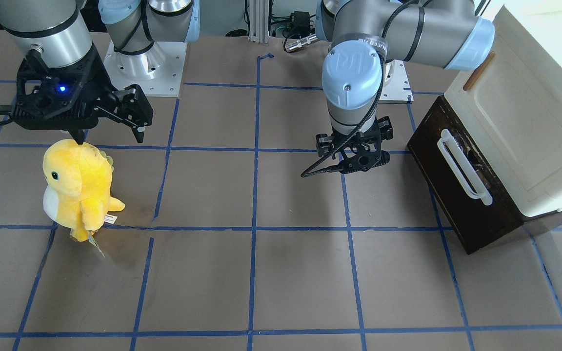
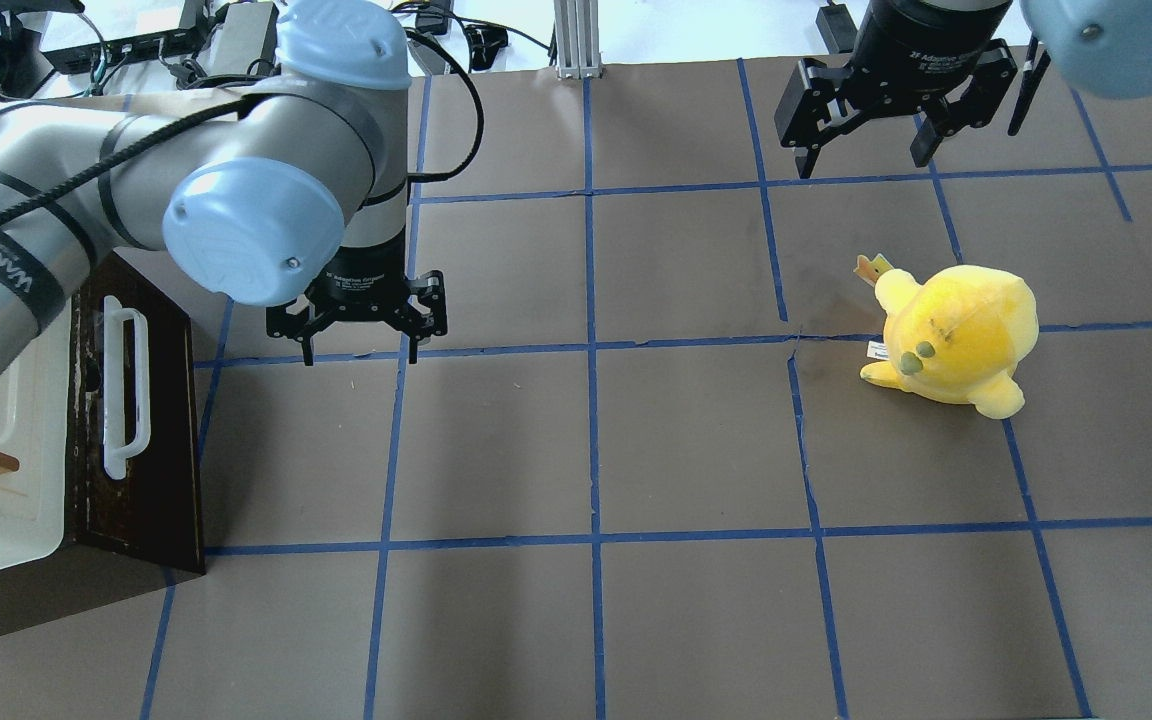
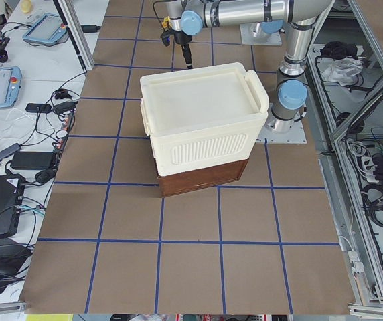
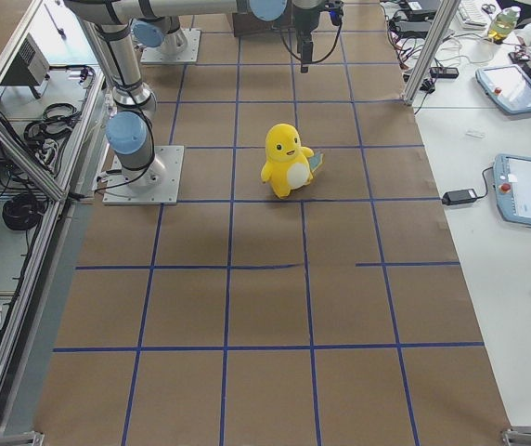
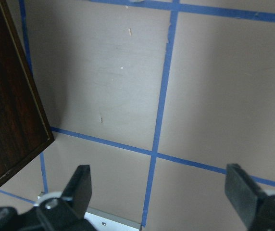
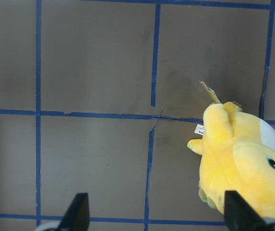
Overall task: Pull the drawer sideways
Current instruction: 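Move the left gripper down to the white bar handle of the drawer, then close the left gripper around the white drawer handle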
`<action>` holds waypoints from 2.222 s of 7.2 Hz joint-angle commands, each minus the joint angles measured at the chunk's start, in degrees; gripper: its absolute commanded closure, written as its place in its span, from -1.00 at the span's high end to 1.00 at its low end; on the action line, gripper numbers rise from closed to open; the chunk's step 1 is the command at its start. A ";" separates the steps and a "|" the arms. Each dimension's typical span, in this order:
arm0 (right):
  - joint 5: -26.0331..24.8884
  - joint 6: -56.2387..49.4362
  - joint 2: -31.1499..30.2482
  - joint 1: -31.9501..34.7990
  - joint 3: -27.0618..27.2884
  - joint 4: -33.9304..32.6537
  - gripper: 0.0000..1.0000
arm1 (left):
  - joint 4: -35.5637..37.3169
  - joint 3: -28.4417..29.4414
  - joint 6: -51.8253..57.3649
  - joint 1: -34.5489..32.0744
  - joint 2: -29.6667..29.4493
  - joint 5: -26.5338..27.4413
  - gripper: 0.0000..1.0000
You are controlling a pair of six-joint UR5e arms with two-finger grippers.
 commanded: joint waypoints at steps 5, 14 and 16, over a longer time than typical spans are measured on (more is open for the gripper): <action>0.00 0.00 0.00 0.00 0.00 0.00 1.00 | -0.73 -12.27 -9.29 -3.22 -10.70 44.31 1.00; 0.00 0.00 0.00 0.00 0.00 0.00 1.00 | -11.01 -13.07 -17.81 7.24 -14.85 59.86 0.32; 0.00 -0.09 0.00 0.00 0.00 0.00 1.00 | -11.97 -13.25 -17.99 6.89 -14.16 59.16 -0.49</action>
